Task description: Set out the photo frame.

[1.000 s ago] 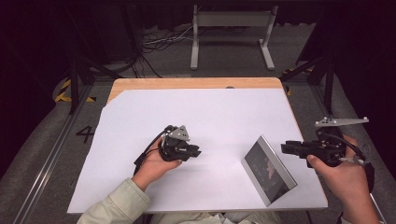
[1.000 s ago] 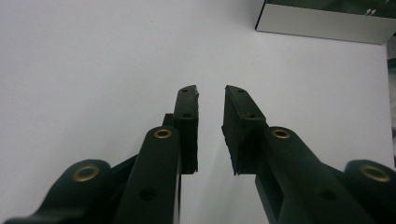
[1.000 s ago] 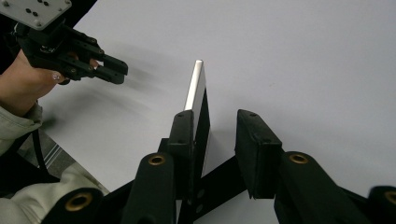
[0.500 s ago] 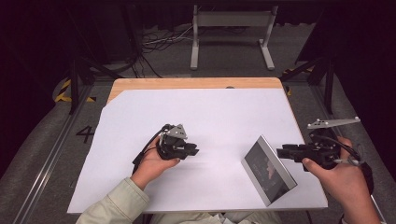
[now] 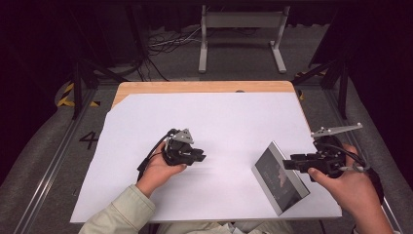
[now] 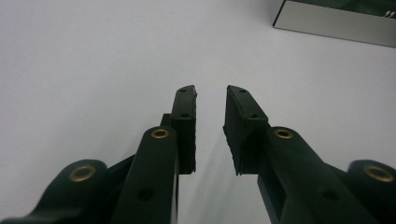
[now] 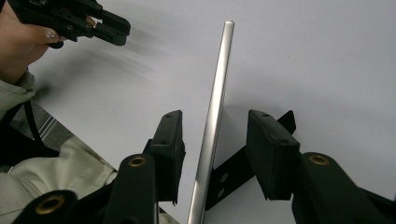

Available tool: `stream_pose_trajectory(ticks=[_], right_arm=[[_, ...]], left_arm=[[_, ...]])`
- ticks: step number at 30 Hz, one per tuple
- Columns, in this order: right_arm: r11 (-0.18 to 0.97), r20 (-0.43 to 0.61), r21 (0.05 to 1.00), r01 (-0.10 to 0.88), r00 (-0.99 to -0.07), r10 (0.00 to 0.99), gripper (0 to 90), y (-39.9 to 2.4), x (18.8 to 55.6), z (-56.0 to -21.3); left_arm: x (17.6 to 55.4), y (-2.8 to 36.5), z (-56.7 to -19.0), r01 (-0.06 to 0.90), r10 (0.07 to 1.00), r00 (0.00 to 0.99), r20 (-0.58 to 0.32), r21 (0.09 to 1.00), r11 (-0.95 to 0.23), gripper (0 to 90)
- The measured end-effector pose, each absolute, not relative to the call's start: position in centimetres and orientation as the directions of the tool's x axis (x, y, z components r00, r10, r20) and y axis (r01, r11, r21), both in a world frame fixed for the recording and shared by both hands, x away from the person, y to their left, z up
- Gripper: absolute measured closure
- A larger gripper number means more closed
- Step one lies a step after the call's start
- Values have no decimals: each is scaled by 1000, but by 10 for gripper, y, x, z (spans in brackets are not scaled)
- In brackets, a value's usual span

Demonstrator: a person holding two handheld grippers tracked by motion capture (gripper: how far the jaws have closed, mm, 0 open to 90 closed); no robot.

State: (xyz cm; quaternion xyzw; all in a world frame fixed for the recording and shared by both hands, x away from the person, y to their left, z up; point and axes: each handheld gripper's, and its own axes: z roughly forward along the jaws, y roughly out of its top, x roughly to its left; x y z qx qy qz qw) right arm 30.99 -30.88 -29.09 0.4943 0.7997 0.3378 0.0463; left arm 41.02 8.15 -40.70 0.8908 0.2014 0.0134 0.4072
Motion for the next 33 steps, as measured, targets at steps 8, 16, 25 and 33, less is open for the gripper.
stream_pose_trajectory(ticks=[8,16,25,33], right_arm=[[286,267,557,779,-494,827,561,-305,314,-301],[307,269,502,809,-483,833,643,-300,315,-308],[321,276,478,817,-487,829,739,-297,314,-310],[293,277,463,836,-450,849,793,-294,314,-308]], left_arm=[[411,82,-408,354,367,918,-151,730,-585,745],[411,82,-408,361,368,916,-158,726,-586,745],[411,81,-410,361,368,916,-159,726,-585,745],[412,81,-411,364,369,915,-160,722,-589,745]])
